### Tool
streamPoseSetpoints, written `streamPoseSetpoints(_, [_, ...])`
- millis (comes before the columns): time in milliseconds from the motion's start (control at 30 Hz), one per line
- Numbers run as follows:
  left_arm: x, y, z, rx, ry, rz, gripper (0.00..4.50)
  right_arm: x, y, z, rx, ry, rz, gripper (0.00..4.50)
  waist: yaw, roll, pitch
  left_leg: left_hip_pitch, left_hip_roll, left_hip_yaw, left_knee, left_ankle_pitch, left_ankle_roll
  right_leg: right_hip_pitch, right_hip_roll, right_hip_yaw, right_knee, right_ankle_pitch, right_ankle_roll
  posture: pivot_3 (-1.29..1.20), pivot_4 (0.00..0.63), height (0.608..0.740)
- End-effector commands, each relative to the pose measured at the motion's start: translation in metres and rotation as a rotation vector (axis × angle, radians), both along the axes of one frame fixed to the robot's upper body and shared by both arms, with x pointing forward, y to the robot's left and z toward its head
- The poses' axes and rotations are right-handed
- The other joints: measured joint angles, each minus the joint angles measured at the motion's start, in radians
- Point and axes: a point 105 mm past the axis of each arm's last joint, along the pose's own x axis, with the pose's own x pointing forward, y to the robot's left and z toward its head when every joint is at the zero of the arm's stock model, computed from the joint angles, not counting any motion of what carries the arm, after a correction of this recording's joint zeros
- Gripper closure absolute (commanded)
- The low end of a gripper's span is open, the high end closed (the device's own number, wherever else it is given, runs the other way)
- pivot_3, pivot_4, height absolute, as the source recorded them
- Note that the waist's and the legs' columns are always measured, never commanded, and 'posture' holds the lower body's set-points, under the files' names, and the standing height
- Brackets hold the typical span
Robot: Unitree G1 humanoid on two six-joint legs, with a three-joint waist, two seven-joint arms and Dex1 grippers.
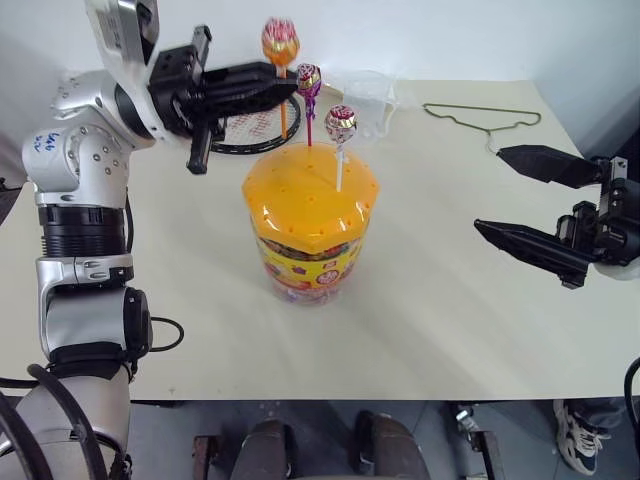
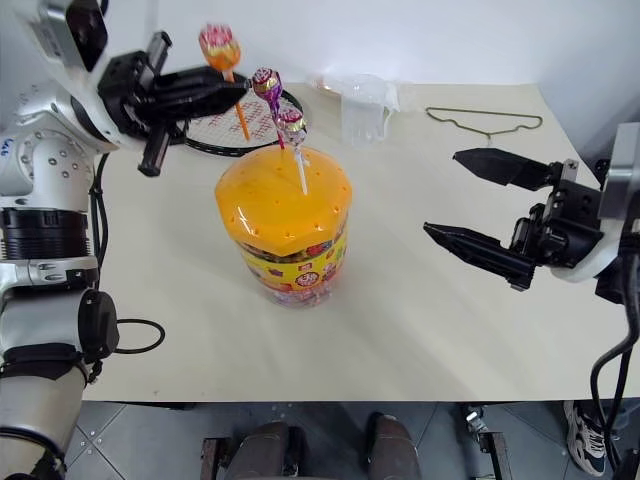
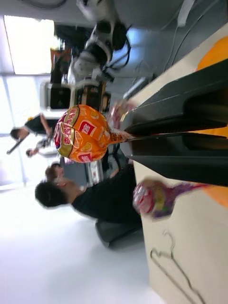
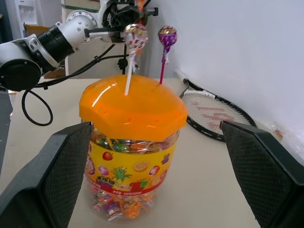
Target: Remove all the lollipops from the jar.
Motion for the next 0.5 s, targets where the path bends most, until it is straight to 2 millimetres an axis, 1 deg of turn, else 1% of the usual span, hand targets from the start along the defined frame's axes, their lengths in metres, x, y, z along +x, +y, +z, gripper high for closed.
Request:
streamPoseSetpoints(33, [0.006,0.018,0.021,0.001,0.003,0.227,4.47,-0.002,-0.002,0.008,-0.027,-0.044,0.017,0.00,-0.001,0.000,0.000,0.000,0.000,0.000,0.000,0.000,0.000,0.000,0.000,0.000,0.000,0.000,0.000,0.00,0.150,0.740])
streamPoseSetpoints(100, [0.018,0.031,0.017,0.044,0.072,0.392,4.47,-0.001,-0.002,0.009,-0.032,-0.042,0.027,0.00,-0.005,0.000,0.000,0.000,0.000,0.000,0.000,0.000,0.000,0.000,0.000,0.000,0.000,0.000,0.000,0.00,0.150,0.740])
streamPoseSetpoints(133, [0.024,0.041,0.013,0.064,0.111,0.486,4.47,-0.001,-0.002,0.009,-0.035,-0.039,0.036,0.00,-0.006,0.000,0.000,0.001,0.000,0.001,0.000,0.000,0.000,-0.001,0.000,0.001,0.001,0.000,0.000,0.00,0.150,0.740])
streamPoseSetpoints(167, [0.028,0.048,0.011,0.074,0.135,0.543,4.47,-0.001,-0.002,0.009,-0.036,-0.036,0.042,0.00,-0.006,0.000,0.000,0.001,0.000,0.001,-0.001,0.000,0.000,-0.001,0.000,0.001,0.001,0.000,0.000,0.00,0.150,0.740])
streamPoseSetpoints(233, [0.033,0.078,-0.005,0.111,0.237,0.727,4.47,-0.002,-0.001,0.006,-0.058,-0.009,0.075,0.00,-0.005,0.000,0.000,0.001,0.000,0.001,-0.001,0.000,0.000,-0.001,0.000,0.002,0.001,0.000,0.000,0.00,0.150,0.740])
streamPoseSetpoints(300, [0.033,0.108,-0.028,0.143,0.361,0.885,4.47,-0.001,0.000,0.003,-0.072,0.015,0.109,0.00,-0.008,0.000,0.000,0.001,0.000,0.002,-0.001,0.000,0.000,-0.001,0.000,0.003,0.002,0.000,0.000,0.00,0.150,0.740])
streamPoseSetpoints(367, [0.030,0.134,-0.057,0.207,0.502,1.036,4.47,0.000,0.000,0.004,-0.073,0.025,0.139,0.00,-0.010,0.000,0.000,0.002,0.000,0.002,-0.001,0.000,0.000,-0.002,0.000,0.005,0.003,0.000,0.000,0.00,0.150,0.740])
streamPoseSetpoints(500, [0.015,0.169,-0.108,0.316,0.718,1.208,4.47,0.005,0.003,0.005,-0.072,0.027,0.168,0.00,-0.008,-0.003,0.001,0.002,0.000,0.003,0.000,0.000,0.000,-0.003,0.000,0.006,0.004,0.000,0.000,0.00,0.150,0.740])
